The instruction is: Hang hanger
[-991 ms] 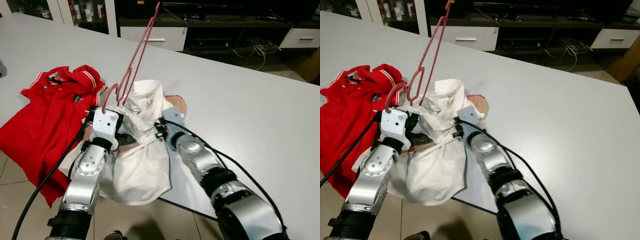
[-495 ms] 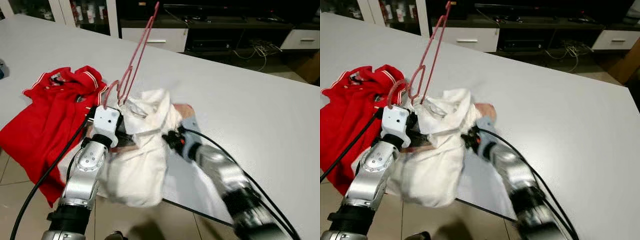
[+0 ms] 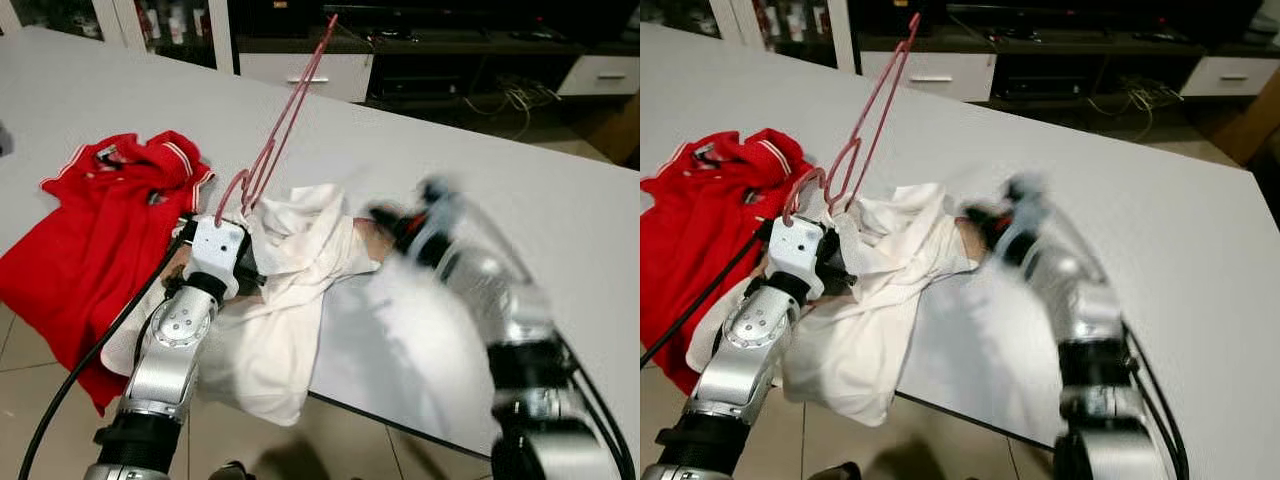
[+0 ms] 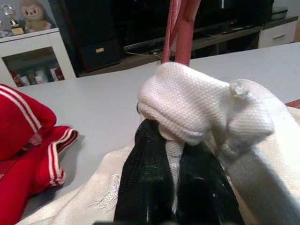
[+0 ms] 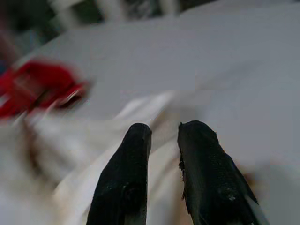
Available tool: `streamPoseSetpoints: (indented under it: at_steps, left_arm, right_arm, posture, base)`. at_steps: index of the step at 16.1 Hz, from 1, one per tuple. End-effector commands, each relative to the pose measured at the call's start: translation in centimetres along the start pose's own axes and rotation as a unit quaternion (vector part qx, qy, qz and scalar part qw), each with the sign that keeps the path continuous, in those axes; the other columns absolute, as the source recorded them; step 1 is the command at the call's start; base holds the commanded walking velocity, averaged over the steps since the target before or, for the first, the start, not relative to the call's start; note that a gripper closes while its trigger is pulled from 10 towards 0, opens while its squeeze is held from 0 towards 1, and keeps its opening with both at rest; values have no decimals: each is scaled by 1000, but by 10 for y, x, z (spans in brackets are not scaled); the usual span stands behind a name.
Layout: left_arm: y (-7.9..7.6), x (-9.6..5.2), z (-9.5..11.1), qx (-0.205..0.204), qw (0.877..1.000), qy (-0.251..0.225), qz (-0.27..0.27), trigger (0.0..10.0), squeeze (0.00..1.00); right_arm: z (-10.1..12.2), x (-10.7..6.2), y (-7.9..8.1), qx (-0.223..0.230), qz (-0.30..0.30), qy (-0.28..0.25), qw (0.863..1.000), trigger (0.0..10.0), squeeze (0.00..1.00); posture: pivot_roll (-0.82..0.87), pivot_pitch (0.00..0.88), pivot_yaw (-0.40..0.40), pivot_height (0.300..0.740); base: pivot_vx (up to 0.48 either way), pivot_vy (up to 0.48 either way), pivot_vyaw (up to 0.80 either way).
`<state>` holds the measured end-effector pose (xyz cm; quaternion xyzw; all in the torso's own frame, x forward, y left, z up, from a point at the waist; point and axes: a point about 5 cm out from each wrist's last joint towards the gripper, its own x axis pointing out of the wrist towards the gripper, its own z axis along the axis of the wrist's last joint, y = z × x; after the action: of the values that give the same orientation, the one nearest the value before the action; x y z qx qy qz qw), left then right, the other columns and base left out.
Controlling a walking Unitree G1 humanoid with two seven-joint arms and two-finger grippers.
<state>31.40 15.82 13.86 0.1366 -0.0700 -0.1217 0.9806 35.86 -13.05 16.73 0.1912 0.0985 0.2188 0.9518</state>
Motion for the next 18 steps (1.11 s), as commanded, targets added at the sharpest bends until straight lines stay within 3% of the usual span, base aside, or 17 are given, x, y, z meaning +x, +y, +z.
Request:
streamPoseSetpoints:
  at_steps: [1, 2, 8, 11, 12, 13, 18]
  left_arm:
    - [-9, -11, -27, -11, 998, 66, -14, 0, 0]
    - [-11, -12, -27, -11, 998, 65, -16, 0, 0]
    - [-16, -11, -23, -1, 998, 52, -31, 0, 0]
    - [-17, -11, -23, -2, 998, 51, -32, 0, 0]
    - [-18, -12, -23, -3, 998, 50, -32, 0, 0]
    - [-18, -12, -23, -3, 998, 50, -32, 0, 0]
    - [-20, -13, -24, -5, 998, 51, -34, 0, 0]
  right_arm:
    - [-15, 1, -9, 38, -40, 14, 998, 10000, 118]
    - [-23, 4, -5, 46, -41, 24, 998, 10000, 1000]
    - [-53, 25, 19, 87, -16, 49, 995, 10000, 1000]
    - [-56, 35, 31, 72, 0, 55, 996, 10000, 1000]
    - [-57, 39, 33, 71, -4, 56, 996, 10000, 631]
    - [-58, 42, 36, 75, -3, 54, 996, 10000, 0]
    - [-58, 50, 43, 83, -11, 47, 995, 10000, 0]
  posture:
    - [101, 118, -91, 740]
    - [102, 118, -92, 740]
    - [107, 122, -96, 740]
    - [114, 126, -100, 740]
    - [118, 126, -101, 740]
    - [120, 128, -103, 740]
    - [119, 124, -103, 740]
  base:
    - [0, 0, 0]
    - [0, 0, 0]
    - [0, 0, 0]
    - [0, 0, 0]
    - [0, 0, 0]
    - [0, 0, 0]
    - [0, 0, 0]
